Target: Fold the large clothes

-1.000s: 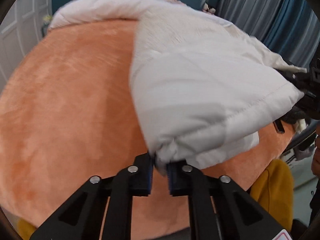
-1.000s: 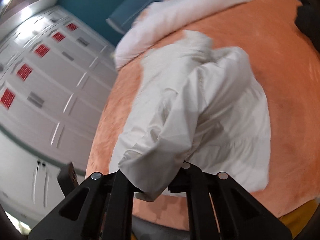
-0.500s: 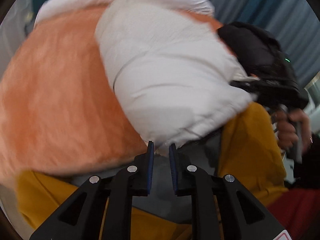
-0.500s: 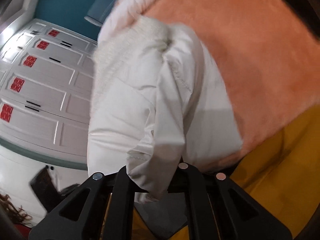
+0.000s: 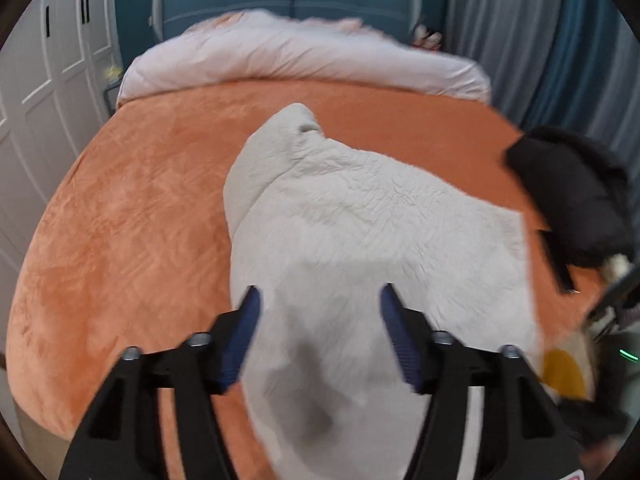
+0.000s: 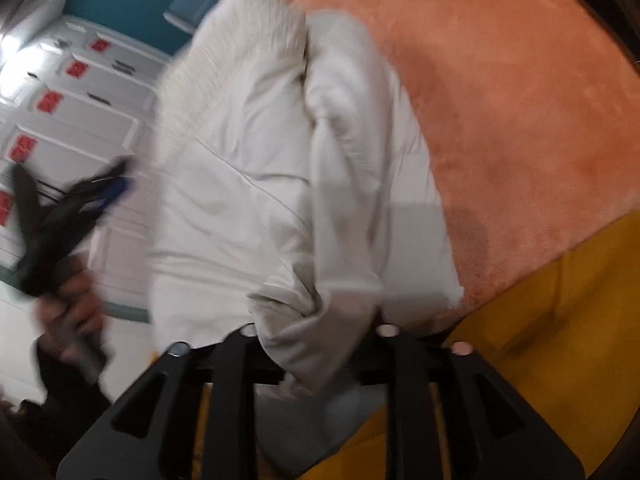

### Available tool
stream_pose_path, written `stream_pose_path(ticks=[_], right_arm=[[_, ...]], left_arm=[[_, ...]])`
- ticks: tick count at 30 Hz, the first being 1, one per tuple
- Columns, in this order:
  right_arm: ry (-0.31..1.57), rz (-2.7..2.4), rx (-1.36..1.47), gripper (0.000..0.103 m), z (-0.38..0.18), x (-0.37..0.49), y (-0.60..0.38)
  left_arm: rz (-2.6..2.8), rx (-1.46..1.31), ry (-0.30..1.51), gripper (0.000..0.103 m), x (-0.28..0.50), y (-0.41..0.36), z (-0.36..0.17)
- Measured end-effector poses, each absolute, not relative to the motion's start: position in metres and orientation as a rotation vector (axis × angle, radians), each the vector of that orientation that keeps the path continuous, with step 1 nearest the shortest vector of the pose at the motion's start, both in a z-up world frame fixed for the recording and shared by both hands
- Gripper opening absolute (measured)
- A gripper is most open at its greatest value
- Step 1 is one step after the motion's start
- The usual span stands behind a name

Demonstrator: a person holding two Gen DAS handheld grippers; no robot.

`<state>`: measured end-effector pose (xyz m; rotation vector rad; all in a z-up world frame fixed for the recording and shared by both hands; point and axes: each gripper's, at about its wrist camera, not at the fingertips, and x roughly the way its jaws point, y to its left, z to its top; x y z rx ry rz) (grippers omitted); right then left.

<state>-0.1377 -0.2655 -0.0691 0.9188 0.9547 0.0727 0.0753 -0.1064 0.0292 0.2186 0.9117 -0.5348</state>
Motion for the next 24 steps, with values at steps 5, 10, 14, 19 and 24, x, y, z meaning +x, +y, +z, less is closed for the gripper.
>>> stream_pose_path(ticks=[5,10,14,19,24], right_arm=[[0.869,0.039,0.839,0.033,-0.017,-0.141,-0.281],[0.785,0.033,0.745,0.052,0.014,-0.102,-0.3],[0.817,0.037,0.73,0.043,0.001,-0.048,-0.306],[0.902,-0.012,0.668,0.032,-0.044,-0.022,-0.292],[0.856,0.002,0.848,0.031,-0.083,-0.036,-0.309]], left_arm=[[-0.467,0.052,1.0,0.065,0.127,-0.097,0.014],[-0.466,-0.086,1.056,0.07,0.176,-0.087,0.016],[-0.49,-0.147,1.138,0.071,0.213,-0.104,-0.006],[-0.502,0.017,1.126,0.079,0.227,-0.159,-0.032],[-0.461,0.205,1.11,0.083,0.235,-0.204,-0.063]])
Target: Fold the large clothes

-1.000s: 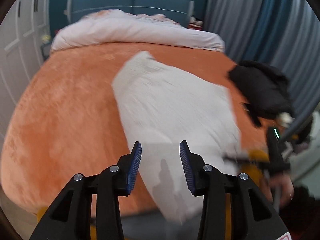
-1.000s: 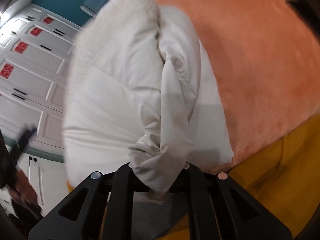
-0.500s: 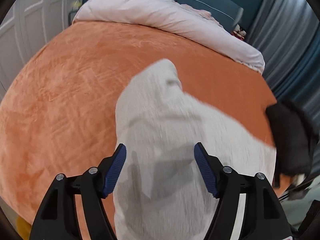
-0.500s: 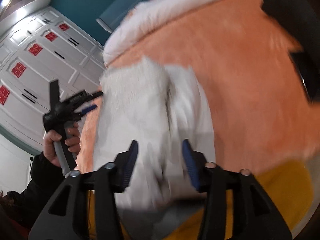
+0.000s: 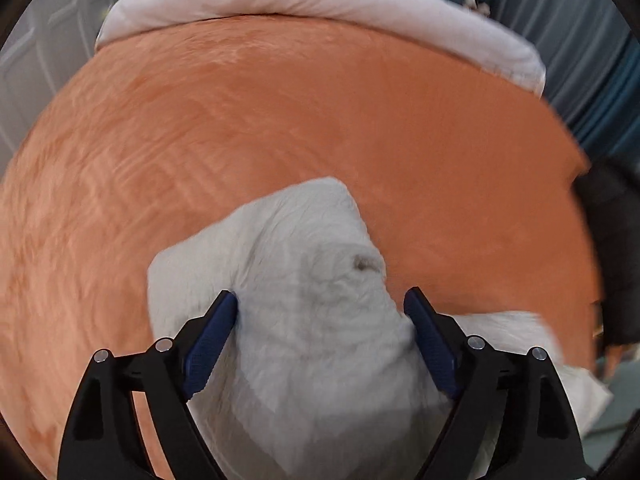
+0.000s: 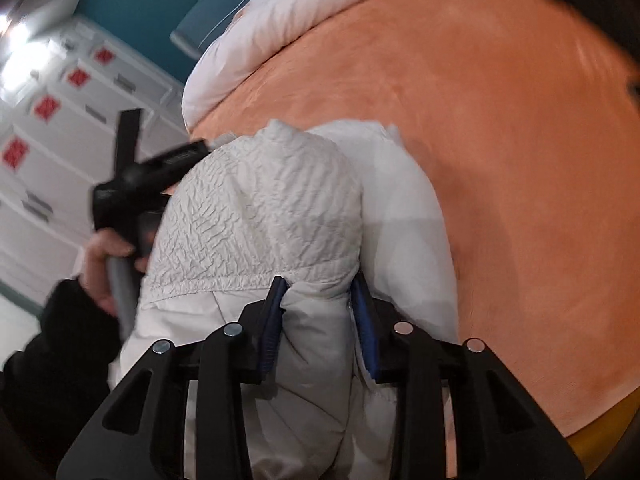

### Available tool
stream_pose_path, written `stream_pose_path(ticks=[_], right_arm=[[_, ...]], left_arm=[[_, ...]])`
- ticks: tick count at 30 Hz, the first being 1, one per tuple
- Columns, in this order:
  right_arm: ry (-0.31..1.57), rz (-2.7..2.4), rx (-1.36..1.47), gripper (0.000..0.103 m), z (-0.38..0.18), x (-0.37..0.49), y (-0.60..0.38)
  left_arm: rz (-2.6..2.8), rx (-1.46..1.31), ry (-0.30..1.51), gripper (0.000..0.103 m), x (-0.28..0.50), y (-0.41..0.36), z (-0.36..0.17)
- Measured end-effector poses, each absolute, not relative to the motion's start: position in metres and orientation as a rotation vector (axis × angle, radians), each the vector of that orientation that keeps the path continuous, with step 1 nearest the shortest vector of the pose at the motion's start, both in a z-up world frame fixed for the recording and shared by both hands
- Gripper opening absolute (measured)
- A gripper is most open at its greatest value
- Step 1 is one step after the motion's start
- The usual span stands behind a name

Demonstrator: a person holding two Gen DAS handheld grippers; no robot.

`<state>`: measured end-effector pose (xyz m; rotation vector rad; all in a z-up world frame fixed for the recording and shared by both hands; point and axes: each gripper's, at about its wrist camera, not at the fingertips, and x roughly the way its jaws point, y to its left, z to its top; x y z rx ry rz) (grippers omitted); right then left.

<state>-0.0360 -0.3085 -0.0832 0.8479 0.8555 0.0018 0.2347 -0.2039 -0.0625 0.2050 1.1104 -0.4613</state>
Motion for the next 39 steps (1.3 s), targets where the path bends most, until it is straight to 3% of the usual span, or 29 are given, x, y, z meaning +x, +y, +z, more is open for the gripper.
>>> stream_pose_path(ticks=[8,16,19,20,22,23,24,27,30,32,34,39], right_arm=[[0.86,0.02,0.947,0.033,-0.103,-0.032,-0.312],[0.888,0.065,0.825,0.042,-0.026,-0.103,-0.329],[1.008,0.122,0.779,0.047,-0.038,-0.118,-0.299],[1.021,0.14,0.78,0.054,-0.043,-0.121,-0.292],[1.036,0.158,0.804,0.055,-0.058,-0.125,-0.277],[1.037,0.152,0.819,0.047,-0.068,-0.123,-0.271],[1.024,0.148,0.832,0.023,-0.072,-0.122,-0.268],[0.915,0.114,0.839,0.003,-0.051,-0.137,-0.275],[0.914,0.028,0.864,0.001,-0.059,-0.154,-0.29],[1.06,-0.048,0.835,0.0,-0.108,-0.15,-0.285],[1.144,-0.067,0.808,0.0,-0.128,-0.145,-0.276],[1.115,-0.106,0.665,0.003,-0.08,-0.143,-0.277]], left_arm=[[-0.419,0.332,1.095,0.082,0.236,-0.225,-0.092],[-0.512,0.095,1.0,0.081,0.19,-0.158,0.001],[-0.571,0.056,0.98,0.082,0.142,-0.135,0.029],[-0.587,0.06,0.977,0.082,0.128,-0.133,0.031],[-0.614,0.09,0.981,0.082,0.101,-0.139,0.027],[-0.621,0.117,0.991,0.082,0.091,-0.143,0.019],[-0.62,0.151,1.009,0.082,0.084,-0.148,0.009],[-0.582,0.201,1.004,0.082,0.065,-0.159,-0.012],[-0.596,0.262,0.94,0.088,0.052,-0.168,-0.014],[-0.596,0.305,0.892,0.097,0.042,-0.176,-0.022],[-0.577,0.361,0.848,0.098,0.031,-0.185,-0.029],[-0.492,0.324,0.86,0.098,0.04,-0.179,-0.026]])
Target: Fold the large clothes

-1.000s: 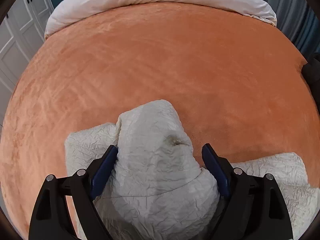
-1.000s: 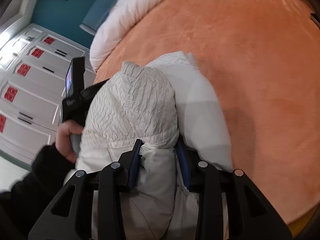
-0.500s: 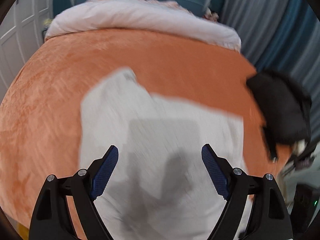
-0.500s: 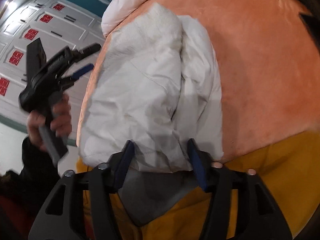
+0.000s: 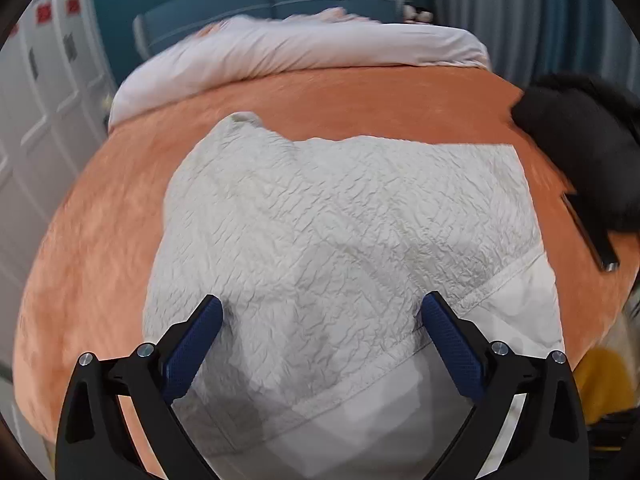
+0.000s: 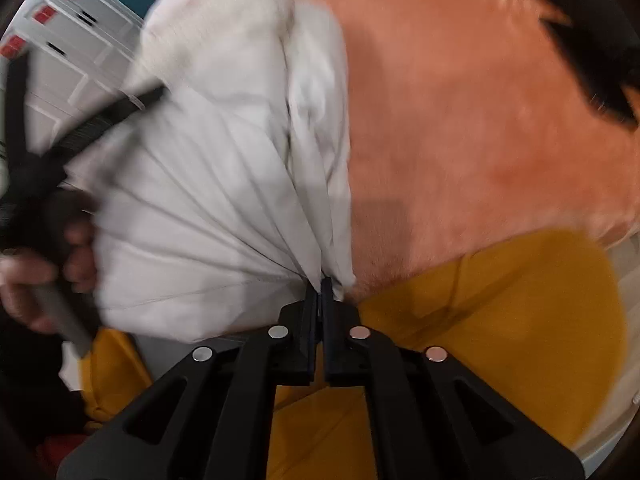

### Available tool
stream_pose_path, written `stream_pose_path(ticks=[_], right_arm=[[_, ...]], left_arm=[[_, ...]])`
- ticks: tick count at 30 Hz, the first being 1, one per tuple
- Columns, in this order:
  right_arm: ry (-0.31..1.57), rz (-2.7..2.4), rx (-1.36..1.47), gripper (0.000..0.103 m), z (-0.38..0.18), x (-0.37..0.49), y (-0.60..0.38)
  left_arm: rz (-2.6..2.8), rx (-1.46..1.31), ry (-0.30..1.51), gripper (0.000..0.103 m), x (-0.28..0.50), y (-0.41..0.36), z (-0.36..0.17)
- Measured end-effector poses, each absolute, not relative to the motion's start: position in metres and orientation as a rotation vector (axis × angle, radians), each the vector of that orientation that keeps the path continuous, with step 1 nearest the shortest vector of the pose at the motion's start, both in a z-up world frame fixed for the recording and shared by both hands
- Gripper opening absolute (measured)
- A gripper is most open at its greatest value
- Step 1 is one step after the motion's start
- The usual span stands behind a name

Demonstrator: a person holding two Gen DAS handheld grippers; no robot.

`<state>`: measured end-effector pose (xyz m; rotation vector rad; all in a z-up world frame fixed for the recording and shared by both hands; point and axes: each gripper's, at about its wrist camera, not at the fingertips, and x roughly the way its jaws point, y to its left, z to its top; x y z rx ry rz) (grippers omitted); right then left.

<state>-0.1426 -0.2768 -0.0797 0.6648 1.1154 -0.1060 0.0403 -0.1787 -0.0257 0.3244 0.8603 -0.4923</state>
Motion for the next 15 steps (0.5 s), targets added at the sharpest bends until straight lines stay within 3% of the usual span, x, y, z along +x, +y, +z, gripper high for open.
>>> stream_pose_path(ticks=[8,10,13,15], right_arm=[[0.803,-0.099,0.538,0.004,0.03,-0.093,-0.301],[0.827,-0.052,0.482,0.004,0.018,-0.043,-0.296],[1.001,-0.102,0.397,0.0,-0.046,0.012,-0.296],[1.044,-0.11,0.492,0.0,-0.078,0.024,-0.306]], left_arm=[[-0.468,0.305,0.861,0.096,0.04,-0.174,-0.015],[-0.469,0.293,0.862,0.095,0.036,-0.171,-0.008],[-0.465,0.295,0.824,0.095,0.029,-0.16,0.007],[-0.455,0.31,0.818,0.095,0.026,-0.153,0.013]])
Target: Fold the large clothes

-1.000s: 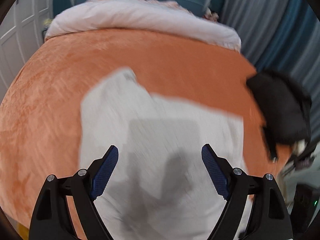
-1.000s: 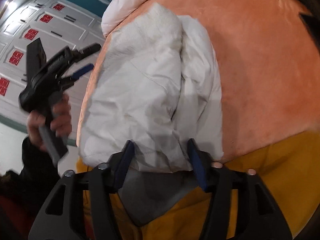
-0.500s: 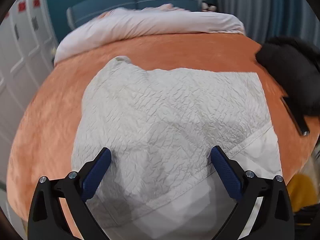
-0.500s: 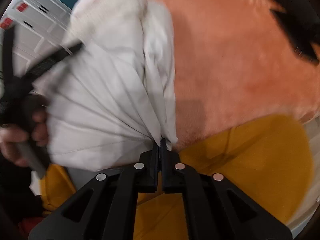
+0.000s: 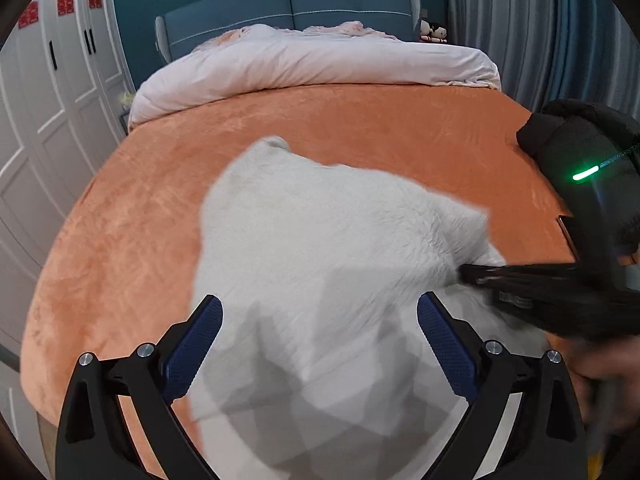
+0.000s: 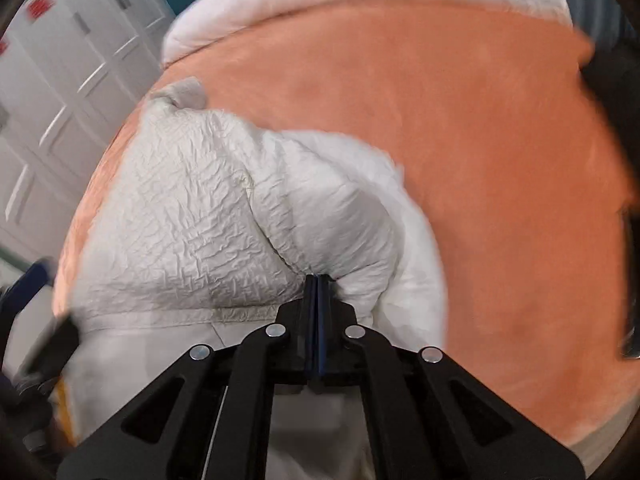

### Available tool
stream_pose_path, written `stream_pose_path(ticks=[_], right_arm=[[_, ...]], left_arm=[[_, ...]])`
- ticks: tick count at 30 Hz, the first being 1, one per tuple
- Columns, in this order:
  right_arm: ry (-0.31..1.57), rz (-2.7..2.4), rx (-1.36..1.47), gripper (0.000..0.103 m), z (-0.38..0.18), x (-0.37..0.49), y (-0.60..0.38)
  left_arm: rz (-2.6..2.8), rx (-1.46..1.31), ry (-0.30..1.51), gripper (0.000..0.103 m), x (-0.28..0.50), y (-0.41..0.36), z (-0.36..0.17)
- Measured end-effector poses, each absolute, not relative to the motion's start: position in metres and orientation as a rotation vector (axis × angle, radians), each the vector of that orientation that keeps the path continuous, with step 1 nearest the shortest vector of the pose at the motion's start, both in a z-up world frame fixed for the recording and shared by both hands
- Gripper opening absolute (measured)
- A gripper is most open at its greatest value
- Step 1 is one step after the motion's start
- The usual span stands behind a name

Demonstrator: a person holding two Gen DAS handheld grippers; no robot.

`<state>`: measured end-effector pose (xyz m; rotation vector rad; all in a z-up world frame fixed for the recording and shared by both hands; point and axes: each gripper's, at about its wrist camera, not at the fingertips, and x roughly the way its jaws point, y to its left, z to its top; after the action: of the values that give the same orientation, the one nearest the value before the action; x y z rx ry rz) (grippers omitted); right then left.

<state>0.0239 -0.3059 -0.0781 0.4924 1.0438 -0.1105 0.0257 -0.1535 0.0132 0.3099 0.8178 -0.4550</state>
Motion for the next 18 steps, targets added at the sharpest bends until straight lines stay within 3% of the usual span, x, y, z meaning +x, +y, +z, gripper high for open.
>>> stream_pose_path(ticks=[5,9,13,15,16,18], right_arm=[[0.899,-0.166,0.504,0.003,-0.025,-0.008,-0.303],[1.078,-0.187,0.508,0.003,-0.08,-0.025,-0.303],[0.982,-0.156,0.608,0.009,-0.06,-0.062,-0.305],[0.926,-0.129,0.634,0.036,-0.047,-0.082,-0.305],[0.919,-0.128,0.635,0.045,-0.045,-0.089,-0.307],[0.918,-0.13,0.635,0.051,-0.044,-0.087,-0.308]], left_arm=[[-0.437,0.293,0.833,0.095,0.023,-0.143,0.018],[-0.432,0.293,0.857,0.095,0.023,-0.144,0.016],[-0.432,0.293,0.874,0.095,0.018,-0.136,0.017],[-0.438,0.293,0.897,0.095,0.014,-0.126,0.015],[-0.45,0.29,0.914,0.095,0.011,-0.119,0.014],[-0.532,0.264,0.968,0.097,-0.001,-0.095,0.013]])
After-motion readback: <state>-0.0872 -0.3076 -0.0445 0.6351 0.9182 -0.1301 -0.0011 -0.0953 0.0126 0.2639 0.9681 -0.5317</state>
